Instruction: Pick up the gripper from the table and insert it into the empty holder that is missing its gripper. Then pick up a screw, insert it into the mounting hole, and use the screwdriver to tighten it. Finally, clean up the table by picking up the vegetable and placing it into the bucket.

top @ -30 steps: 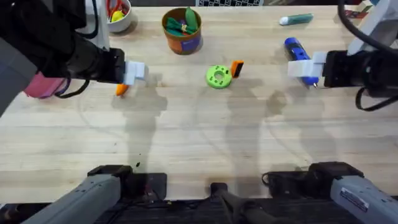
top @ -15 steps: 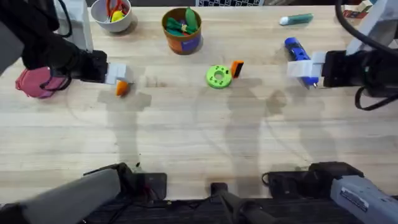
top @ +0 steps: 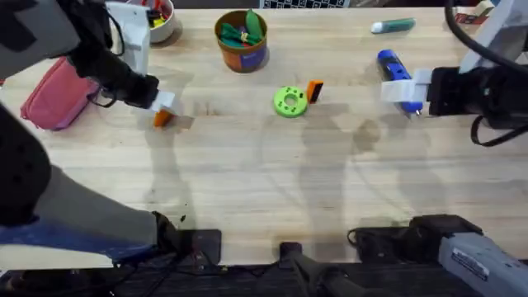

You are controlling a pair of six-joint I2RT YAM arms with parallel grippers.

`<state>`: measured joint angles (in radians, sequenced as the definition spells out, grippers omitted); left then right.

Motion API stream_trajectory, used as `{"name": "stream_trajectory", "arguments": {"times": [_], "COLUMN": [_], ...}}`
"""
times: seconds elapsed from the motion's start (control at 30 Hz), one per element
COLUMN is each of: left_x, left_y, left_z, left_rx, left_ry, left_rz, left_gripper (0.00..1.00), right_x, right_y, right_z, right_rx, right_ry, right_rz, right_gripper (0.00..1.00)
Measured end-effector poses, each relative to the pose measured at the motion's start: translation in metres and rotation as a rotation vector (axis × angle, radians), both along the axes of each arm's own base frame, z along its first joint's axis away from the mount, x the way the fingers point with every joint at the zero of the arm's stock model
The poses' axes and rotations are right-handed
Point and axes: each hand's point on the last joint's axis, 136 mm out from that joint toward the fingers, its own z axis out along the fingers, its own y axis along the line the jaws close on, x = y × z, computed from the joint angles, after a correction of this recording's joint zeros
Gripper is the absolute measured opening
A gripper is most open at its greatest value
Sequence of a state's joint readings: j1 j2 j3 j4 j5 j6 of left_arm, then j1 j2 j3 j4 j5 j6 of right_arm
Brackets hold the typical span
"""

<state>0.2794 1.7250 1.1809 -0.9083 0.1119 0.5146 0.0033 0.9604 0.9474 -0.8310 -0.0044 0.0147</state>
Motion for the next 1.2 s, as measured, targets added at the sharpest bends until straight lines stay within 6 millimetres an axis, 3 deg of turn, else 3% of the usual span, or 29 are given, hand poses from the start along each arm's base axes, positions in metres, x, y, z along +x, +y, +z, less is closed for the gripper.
{"name": "stream_trajectory", "arguments": {"times": [0.13, 0.3, 0.43, 0.53, 1.2], "left_x": [0.001, 0.000, -0.003, -0.002, 0.000], "left_y": [0.001, 0.001, -0.002, -0.004, -0.004], "left_z": [-0.014, -0.022, -0.025, -0.024, -0.020], "left_rx": [-0.004, -0.008, -0.022, -0.031, -0.033], "left_ry": [0.029, 0.050, 0.063, 0.062, 0.060], "left_rz": [-0.008, -0.021, -0.035, -0.038, -0.038], "left_gripper": [0.848, 0.685, 0.233, 0.017, 0.007], "right_x": [0.000, 0.000, 0.000, 0.000, 0.000], "right_y": [0.000, 0.000, 0.000, 0.000, 0.000], "right_z": [0.000, 0.000, 0.000, 0.000, 0.000], "right_rx": [0.000, 0.000, 0.000, 0.000, 0.000], "right_ry": [0.000, 0.000, 0.000, 0.000, 0.000], "right_rz": [0.000, 0.000, 0.000, 0.000, 0.000], "right_gripper": [0.994, 0.994, 0.994, 0.994, 0.994]}}
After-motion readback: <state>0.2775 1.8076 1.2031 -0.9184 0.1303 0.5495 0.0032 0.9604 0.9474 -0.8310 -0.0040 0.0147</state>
